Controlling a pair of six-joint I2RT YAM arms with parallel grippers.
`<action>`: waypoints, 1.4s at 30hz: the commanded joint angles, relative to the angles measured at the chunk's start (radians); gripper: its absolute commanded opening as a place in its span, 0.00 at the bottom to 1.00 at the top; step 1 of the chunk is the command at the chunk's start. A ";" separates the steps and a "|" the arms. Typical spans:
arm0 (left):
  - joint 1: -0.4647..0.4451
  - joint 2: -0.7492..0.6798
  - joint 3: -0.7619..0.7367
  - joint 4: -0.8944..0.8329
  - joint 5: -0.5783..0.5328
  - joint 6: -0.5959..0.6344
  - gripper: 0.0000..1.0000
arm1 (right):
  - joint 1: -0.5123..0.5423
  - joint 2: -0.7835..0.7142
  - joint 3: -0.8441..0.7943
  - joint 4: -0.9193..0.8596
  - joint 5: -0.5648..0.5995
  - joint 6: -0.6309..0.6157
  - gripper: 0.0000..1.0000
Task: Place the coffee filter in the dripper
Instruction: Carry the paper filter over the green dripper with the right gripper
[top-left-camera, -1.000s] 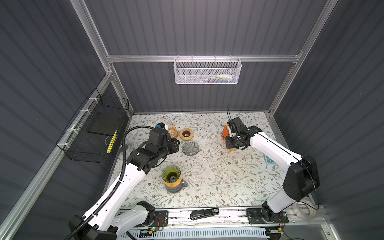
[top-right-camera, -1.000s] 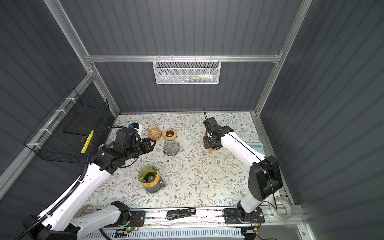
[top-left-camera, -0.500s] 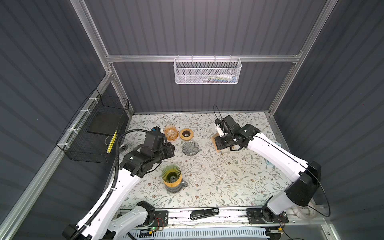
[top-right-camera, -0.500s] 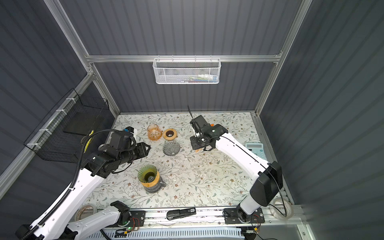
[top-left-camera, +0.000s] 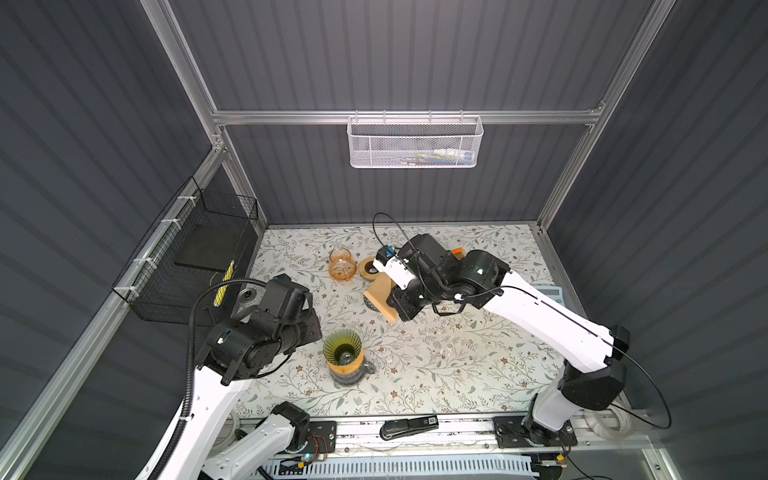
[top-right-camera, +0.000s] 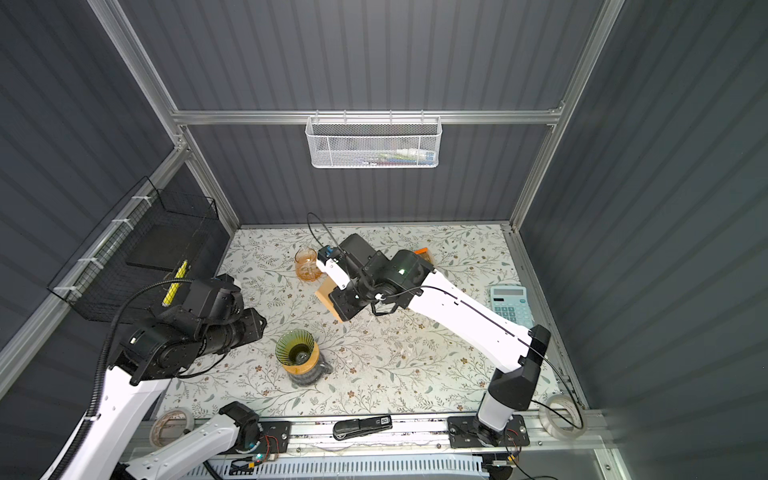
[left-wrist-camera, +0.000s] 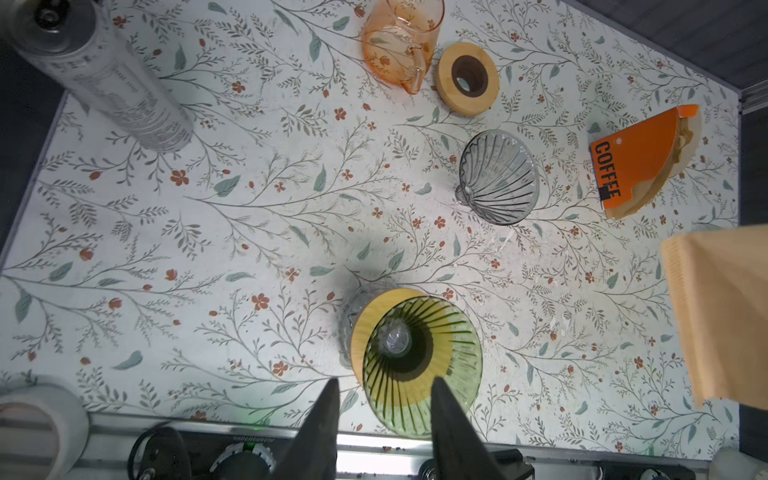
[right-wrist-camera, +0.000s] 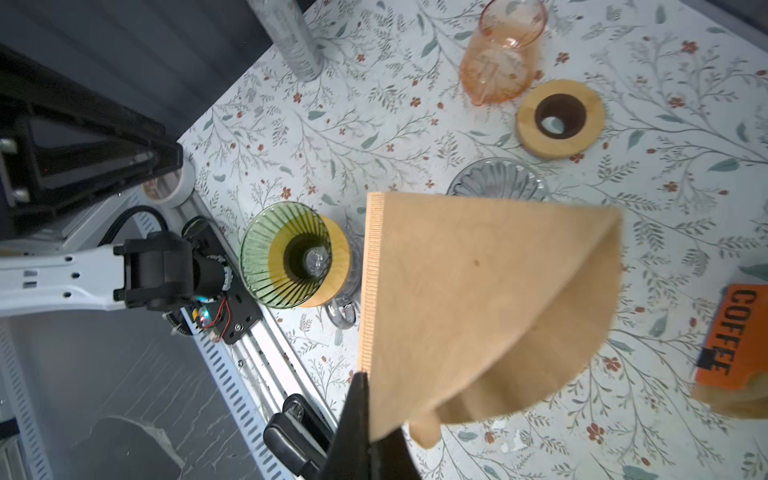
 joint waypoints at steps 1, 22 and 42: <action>-0.003 -0.029 0.053 -0.156 -0.037 -0.041 0.37 | 0.049 0.060 0.038 -0.082 -0.047 -0.029 0.00; -0.004 -0.026 0.074 -0.205 0.003 0.003 0.37 | 0.129 0.293 0.133 -0.042 -0.143 0.029 0.00; -0.004 -0.005 0.055 -0.158 0.029 0.023 0.37 | 0.123 0.351 0.207 -0.038 -0.154 0.033 0.27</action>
